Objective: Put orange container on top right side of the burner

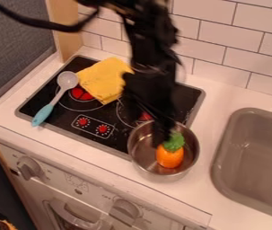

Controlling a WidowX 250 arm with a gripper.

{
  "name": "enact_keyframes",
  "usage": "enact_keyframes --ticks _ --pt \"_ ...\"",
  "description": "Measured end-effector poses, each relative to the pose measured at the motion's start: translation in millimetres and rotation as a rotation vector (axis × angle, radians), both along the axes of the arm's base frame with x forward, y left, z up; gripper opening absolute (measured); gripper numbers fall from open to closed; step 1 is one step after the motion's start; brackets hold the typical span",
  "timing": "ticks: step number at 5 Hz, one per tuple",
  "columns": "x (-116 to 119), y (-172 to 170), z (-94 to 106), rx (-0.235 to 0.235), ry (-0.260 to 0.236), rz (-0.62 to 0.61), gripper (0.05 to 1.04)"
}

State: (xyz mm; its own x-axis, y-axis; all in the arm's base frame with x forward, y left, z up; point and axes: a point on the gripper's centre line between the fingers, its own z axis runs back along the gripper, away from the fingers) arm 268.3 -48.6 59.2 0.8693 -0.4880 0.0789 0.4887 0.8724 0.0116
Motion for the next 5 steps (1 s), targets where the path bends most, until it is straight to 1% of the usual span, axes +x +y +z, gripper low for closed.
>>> enact_keyframes --ticks 1,2,3,4,5 --pt "3 -16 -1.8 -0.002 -0.005 -0.019 1.001" --pt "3 -25 -9.3 0.011 0.003 -0.034 1.001" --pt "5 -23 -19.0 0.029 0.019 -0.014 1.001" --pt "7 -21 -26.3 0.045 0.021 -0.014 0.947" --pt "9 -19 -26.1 0.045 0.008 -0.009 0.679"
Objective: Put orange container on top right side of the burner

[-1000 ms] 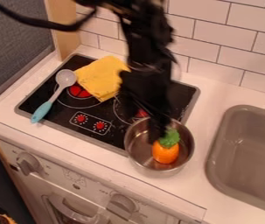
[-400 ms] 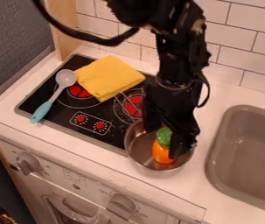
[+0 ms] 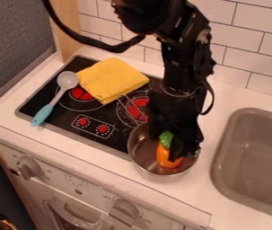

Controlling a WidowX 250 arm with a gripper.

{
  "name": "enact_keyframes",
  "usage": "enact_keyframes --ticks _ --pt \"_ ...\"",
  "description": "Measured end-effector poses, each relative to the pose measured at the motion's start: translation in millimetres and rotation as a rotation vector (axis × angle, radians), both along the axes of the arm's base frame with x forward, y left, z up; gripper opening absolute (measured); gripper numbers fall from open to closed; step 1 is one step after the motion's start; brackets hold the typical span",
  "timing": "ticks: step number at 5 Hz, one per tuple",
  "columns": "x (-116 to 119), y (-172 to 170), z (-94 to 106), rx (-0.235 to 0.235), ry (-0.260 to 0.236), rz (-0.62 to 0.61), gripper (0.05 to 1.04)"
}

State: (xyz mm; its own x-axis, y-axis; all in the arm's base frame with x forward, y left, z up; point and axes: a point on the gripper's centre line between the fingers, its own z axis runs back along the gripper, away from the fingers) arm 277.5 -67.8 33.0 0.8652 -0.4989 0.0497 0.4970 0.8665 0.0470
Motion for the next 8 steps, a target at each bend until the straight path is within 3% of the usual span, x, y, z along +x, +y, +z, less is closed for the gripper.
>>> enact_keyframes --ticks 1,2,3,4,5,6,7,8 --pt "0 2 0.5 0.013 -0.001 0.002 0.6" --pt "-2 3 1.7 0.017 0.009 0.0 0.6" --pt "-4 8 31.6 -0.007 -0.032 0.005 0.6" --pt "9 16 61.1 -0.017 -0.05 0.026 0.6" --pt "37 26 79.3 0.02 -0.062 0.104 0.599" --pt "71 46 62.3 0.049 -0.022 0.222 0.6" --pt "93 60 28.6 0.069 0.034 0.29 0.599" --pt "101 72 2.0 0.062 0.082 0.357 0.6"
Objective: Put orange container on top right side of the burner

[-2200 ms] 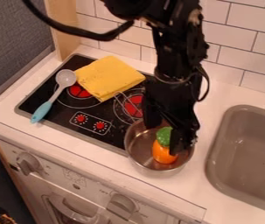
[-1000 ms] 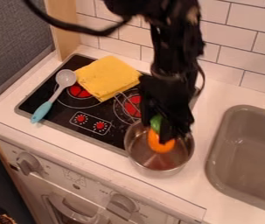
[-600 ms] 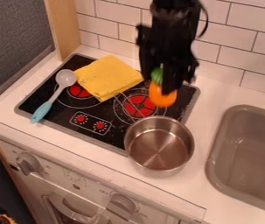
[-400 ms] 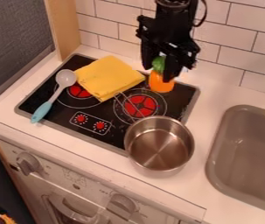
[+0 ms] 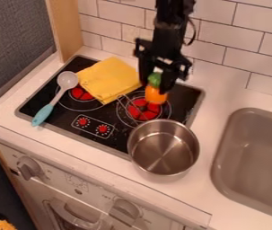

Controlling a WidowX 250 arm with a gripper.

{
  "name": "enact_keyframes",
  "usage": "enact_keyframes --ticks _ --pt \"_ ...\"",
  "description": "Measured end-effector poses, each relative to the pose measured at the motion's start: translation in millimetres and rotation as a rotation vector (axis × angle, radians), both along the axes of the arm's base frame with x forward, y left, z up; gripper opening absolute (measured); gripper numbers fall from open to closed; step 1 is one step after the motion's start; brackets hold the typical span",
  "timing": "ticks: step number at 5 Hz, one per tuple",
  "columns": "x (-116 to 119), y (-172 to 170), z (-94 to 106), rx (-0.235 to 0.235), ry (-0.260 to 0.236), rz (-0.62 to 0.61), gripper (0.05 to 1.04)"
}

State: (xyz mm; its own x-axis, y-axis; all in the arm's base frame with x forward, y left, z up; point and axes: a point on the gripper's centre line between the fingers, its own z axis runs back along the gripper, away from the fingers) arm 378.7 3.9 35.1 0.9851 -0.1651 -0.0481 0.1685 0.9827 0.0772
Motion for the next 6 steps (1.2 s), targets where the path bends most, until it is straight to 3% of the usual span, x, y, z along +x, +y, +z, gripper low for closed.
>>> enact_keyframes --ticks 2,3,4,5,6 --pt "16 2 -4.6 -0.021 -0.026 0.028 0.621" --pt "11 4 -6.9 -0.036 -0.035 0.021 0.713" --pt "6 4 -8.8 -0.033 -0.032 -0.009 0.967" --pt "10 6 15.7 -0.042 -0.092 -0.015 1.004" --pt "6 10 26.5 -0.05 -0.098 -0.008 1.0"
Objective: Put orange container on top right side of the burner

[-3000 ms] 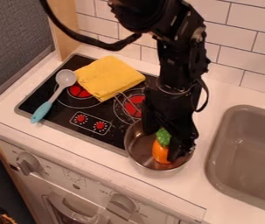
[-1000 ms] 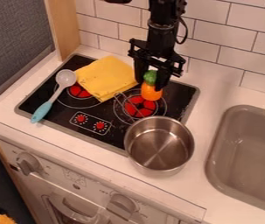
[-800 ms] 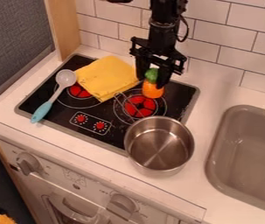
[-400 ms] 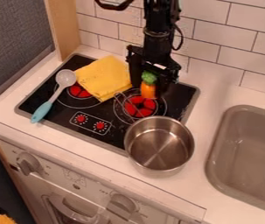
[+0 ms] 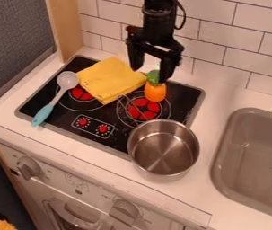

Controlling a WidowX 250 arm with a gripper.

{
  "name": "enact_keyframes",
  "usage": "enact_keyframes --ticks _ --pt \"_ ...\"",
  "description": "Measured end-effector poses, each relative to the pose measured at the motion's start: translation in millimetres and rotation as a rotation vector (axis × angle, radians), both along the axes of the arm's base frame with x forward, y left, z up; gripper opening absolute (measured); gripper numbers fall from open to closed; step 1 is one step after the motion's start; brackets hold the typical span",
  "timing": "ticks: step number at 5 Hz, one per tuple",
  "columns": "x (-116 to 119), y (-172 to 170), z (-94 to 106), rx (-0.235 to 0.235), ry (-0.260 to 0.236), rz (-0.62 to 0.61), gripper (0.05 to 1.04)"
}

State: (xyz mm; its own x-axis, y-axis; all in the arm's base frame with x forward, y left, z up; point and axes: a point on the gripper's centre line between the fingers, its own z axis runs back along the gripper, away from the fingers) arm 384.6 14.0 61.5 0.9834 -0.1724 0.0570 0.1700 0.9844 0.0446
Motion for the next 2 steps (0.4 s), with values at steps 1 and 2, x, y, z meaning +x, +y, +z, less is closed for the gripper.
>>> enact_keyframes --ticks 1,2 --pt "-9 -2 7.3 -0.015 0.0 -0.015 1.0" --pt "-19 -2 13.0 -0.013 -0.006 -0.012 1.0"
